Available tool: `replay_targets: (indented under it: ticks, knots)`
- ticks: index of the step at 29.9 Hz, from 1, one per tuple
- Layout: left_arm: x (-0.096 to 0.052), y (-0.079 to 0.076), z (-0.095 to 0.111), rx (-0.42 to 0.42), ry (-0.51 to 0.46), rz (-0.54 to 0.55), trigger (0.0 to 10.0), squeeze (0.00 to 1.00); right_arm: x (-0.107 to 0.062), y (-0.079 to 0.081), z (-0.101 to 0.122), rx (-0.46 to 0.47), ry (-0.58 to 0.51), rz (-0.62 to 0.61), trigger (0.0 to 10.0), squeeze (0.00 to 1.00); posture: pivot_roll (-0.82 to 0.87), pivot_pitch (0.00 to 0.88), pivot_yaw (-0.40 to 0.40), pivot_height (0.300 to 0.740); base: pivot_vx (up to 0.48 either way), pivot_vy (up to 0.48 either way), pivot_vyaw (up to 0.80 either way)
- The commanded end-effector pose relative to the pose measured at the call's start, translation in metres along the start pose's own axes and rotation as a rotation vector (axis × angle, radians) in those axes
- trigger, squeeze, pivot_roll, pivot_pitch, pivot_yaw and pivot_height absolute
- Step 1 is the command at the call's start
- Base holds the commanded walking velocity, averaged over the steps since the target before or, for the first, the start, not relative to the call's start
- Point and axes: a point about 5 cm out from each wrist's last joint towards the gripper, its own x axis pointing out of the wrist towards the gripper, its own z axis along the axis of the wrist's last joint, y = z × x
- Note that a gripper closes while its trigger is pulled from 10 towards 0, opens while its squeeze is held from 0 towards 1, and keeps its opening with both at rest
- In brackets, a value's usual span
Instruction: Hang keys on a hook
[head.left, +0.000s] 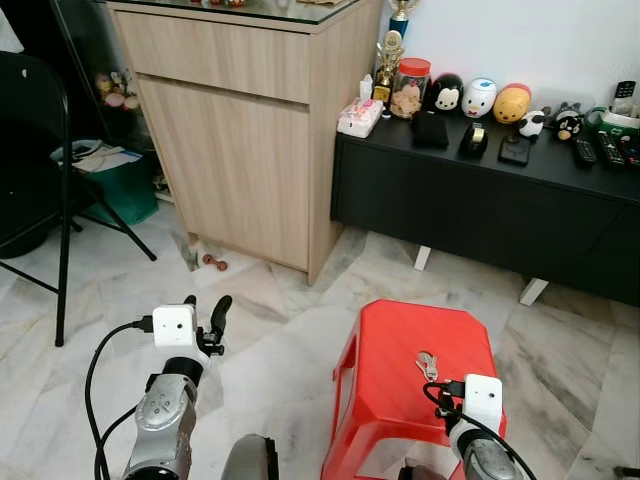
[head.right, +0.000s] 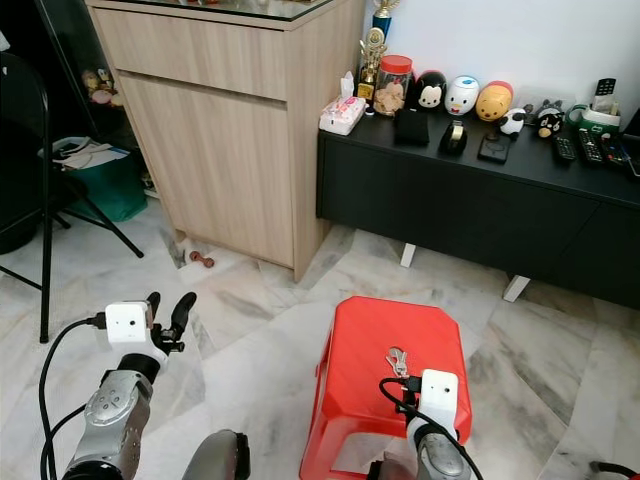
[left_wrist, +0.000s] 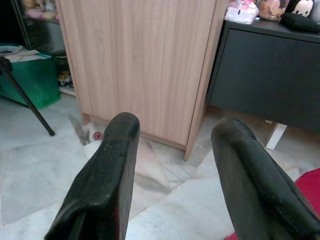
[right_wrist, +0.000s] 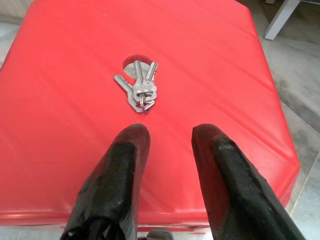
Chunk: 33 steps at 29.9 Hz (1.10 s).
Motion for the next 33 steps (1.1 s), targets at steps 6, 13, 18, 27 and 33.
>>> replay_targets:
  ticks: [6, 13, 18, 27, 33]
  knots:
    - [0.004, -0.0049, 0.0039, -0.004, -0.009, -0.013, 10.0, 0.0, -0.0015, 0.0022, -0.0065, -0.004, 0.038, 0.012, 10.0, 0.0, 0.15, 0.024, -0.048, 0.618, 0.272, 0.0, 0.0]
    - [0.0038, -0.0047, 0.004, -0.006, -0.006, -0.008, 10.0, 0.0, -0.0011, 0.0025, -0.0091, -0.004, 0.073, -0.001, 10.0, 0.0, 0.15, 0.025, -0.047, 0.603, 0.0, 0.0, 0.0]
    - [0.0041, -0.0044, 0.0044, -0.004, -0.007, -0.006, 10.0, 0.0, -0.0011, 0.0025, -0.0084, -0.012, 0.065, 0.001, 10.0, 0.0, 0.15, 0.025, -0.047, 0.588, 0.0, 0.0, 0.0]
    - [0.005, -0.0049, 0.0054, -0.003, -0.009, -0.009, 10.0, 0.0, -0.0016, 0.004, -0.0092, -0.008, 0.064, 0.008, 10.0, 0.0, 0.16, 0.025, -0.046, 0.588, 0.0, 0.0, 0.0]
    - [0.0067, -0.0056, 0.0084, -0.005, -0.021, -0.009, 10.0, 0.0, -0.0018, 0.0053, -0.0103, -0.014, 0.071, 0.016, 10.0, 0.0, 0.16, 0.023, -0.045, 0.588, 0.0, 0.0, 0.0]
